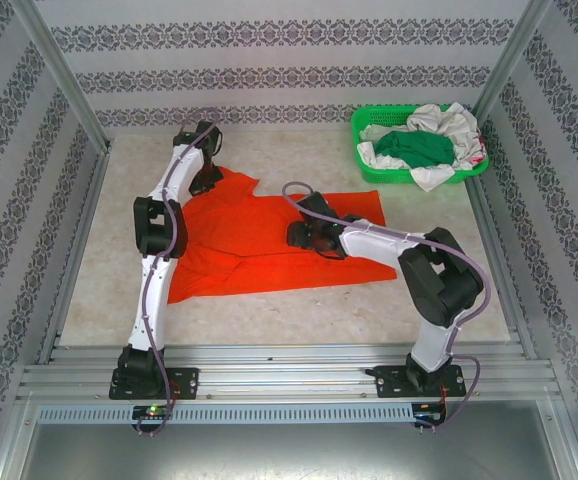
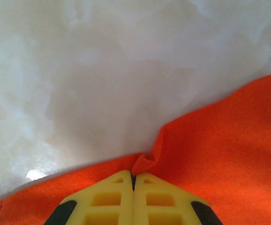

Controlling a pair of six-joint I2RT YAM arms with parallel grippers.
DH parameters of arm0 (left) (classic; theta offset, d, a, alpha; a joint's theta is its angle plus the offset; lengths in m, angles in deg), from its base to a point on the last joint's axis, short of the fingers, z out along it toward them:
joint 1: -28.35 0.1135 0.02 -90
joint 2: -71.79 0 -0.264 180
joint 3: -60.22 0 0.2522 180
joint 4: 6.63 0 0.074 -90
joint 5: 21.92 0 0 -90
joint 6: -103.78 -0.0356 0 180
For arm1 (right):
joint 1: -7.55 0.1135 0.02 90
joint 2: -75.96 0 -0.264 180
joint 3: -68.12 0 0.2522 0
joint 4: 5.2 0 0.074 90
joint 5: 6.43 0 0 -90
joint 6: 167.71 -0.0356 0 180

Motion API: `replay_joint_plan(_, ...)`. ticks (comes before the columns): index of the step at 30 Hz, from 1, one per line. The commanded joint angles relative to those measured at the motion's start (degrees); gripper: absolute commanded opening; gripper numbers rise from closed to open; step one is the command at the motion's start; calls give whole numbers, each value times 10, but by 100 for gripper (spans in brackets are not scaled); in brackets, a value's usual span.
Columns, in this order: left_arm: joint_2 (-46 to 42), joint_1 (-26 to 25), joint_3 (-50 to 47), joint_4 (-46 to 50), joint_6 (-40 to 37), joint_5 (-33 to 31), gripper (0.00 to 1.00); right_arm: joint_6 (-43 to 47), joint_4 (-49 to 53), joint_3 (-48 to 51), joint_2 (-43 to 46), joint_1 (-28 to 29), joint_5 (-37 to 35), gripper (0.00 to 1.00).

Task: Fold and stack the t-shirts

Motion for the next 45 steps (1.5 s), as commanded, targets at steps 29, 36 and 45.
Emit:
replay_joint_plan(29,-89,23,-93,-13,-45,-14,0,15,59,-32,27,-117,-178,57)
replay_joint_plan(36,-138,29,-180,-76,-35,-16,0,45,85,-132,-65,-180,-201,51)
replay_joint_plan(45,-148,43,-196,-84,-39,-8,0,41,115,-203,-145,-203,-204,46)
